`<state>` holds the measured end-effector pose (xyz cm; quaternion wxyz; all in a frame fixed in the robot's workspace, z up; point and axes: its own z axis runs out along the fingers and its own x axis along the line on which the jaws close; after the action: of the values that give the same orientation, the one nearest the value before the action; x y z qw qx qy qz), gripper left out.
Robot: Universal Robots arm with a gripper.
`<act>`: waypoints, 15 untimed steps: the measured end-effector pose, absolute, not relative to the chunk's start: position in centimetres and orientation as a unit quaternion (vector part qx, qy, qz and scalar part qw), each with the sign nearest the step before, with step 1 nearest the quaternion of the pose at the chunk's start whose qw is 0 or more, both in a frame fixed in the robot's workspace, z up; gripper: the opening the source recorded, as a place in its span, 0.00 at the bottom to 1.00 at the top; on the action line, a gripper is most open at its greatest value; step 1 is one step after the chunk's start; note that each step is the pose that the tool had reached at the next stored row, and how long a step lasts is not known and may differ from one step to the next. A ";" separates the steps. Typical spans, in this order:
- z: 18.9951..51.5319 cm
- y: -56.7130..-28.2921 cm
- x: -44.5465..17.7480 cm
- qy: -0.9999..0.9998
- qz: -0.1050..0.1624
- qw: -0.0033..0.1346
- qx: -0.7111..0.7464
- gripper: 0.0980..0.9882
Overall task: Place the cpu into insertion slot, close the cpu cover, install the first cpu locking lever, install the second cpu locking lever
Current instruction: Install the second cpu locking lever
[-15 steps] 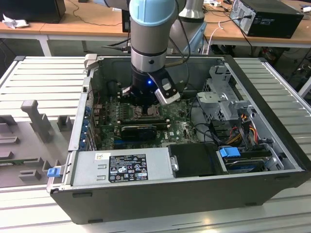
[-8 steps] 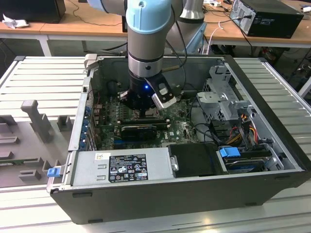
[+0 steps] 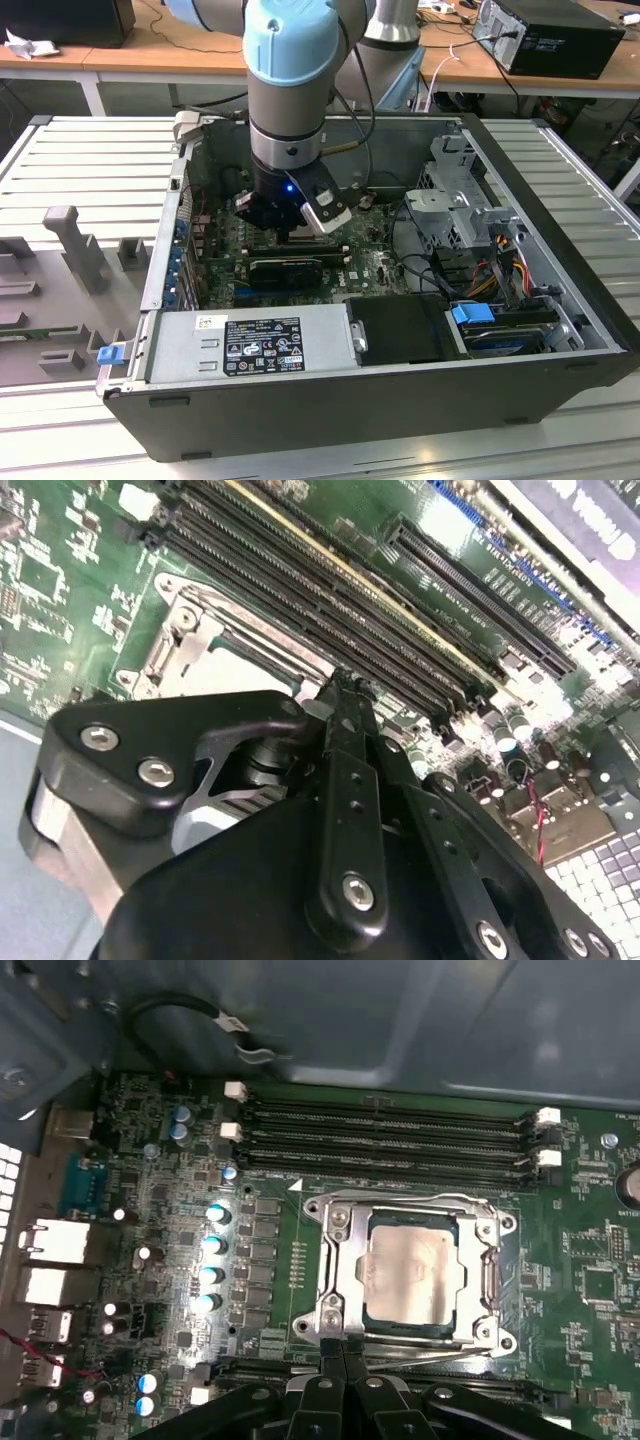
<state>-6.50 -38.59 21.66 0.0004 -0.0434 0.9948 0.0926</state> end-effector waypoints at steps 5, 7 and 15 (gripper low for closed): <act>21.5 -39.0 -7.1 0.994 0.102 0.001 -0.046 0.01; 21.4 -39.2 -7.1 0.993 0.108 0.001 -0.046 0.01; 21.0 -40.6 -7.2 0.986 0.162 0.004 -0.046 0.01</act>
<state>-7.22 -40.63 20.98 0.0036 -0.0461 0.9858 0.1615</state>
